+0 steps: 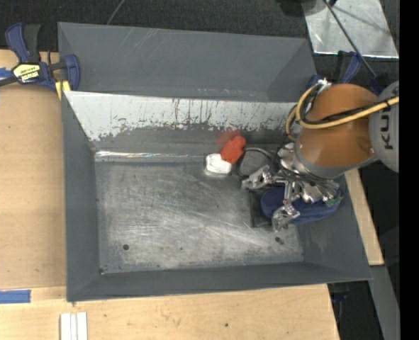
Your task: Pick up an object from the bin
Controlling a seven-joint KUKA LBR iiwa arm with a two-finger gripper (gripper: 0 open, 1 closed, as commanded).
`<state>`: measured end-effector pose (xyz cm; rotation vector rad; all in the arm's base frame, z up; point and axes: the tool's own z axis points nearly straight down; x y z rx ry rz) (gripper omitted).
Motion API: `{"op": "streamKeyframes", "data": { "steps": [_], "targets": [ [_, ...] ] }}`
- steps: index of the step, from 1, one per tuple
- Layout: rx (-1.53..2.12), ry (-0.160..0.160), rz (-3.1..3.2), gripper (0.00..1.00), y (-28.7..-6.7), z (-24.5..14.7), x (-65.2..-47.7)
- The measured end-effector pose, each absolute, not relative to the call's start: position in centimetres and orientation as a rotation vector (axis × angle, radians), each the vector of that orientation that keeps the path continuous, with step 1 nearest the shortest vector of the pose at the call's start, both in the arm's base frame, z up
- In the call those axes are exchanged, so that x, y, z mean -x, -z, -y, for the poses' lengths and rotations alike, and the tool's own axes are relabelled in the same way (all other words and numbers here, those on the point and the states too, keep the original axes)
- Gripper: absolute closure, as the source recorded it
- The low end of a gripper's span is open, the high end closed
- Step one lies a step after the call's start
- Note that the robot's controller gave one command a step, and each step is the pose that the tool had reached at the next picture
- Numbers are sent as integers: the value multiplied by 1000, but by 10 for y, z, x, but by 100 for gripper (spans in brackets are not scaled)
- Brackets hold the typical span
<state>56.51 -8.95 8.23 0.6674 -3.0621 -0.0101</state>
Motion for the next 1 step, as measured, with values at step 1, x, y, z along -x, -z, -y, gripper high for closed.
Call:
{"op": "streamKeyframes", "data": {
  "steps": [1],
  "targets": [
    [-1210, 46, 2863, 0, -69, 129, -601]
  ]
}}
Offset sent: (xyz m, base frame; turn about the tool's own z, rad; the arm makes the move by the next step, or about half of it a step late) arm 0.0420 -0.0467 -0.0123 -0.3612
